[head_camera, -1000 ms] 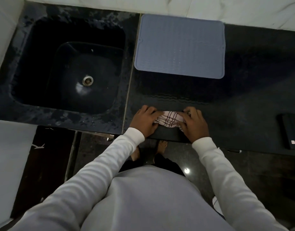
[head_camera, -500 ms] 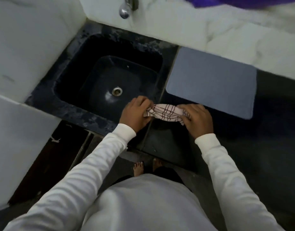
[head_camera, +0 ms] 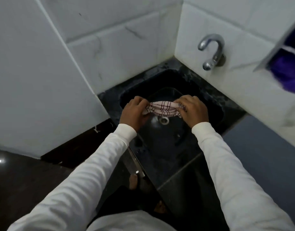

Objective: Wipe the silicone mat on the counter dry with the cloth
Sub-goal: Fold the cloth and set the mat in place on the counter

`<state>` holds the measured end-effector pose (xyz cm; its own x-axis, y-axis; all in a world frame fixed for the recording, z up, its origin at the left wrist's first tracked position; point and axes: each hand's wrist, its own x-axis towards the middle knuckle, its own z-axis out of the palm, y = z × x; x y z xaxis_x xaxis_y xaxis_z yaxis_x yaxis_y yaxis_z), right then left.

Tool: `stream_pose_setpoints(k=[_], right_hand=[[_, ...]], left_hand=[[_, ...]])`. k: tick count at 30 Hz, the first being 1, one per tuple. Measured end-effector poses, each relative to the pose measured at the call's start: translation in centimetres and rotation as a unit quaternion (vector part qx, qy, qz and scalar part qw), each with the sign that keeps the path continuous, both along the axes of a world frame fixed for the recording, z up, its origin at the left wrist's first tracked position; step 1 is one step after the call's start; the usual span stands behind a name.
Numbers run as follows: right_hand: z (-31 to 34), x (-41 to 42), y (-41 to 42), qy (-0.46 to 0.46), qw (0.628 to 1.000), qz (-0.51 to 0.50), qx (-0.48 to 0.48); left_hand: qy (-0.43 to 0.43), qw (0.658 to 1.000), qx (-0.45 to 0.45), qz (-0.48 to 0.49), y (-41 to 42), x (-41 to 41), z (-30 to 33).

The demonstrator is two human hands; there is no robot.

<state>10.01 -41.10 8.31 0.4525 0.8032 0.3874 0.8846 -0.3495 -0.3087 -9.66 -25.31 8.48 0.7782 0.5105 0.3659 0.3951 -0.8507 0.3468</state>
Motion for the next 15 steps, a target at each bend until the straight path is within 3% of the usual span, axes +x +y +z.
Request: stream_pose_setpoints(k=[10,15], right_hand=[[1.5,1.9,17.8,-0.045,0.996,0.082,0.011],[-0.1,3.1,25.9,-0.046,0.996,0.071,-0.014]], left_hand=[[0.01,0.993,-0.011,0.116,12.9,-0.1,1.1],[0.087,0.989,0.037,0.113,19.8,1.9,-0.5]])
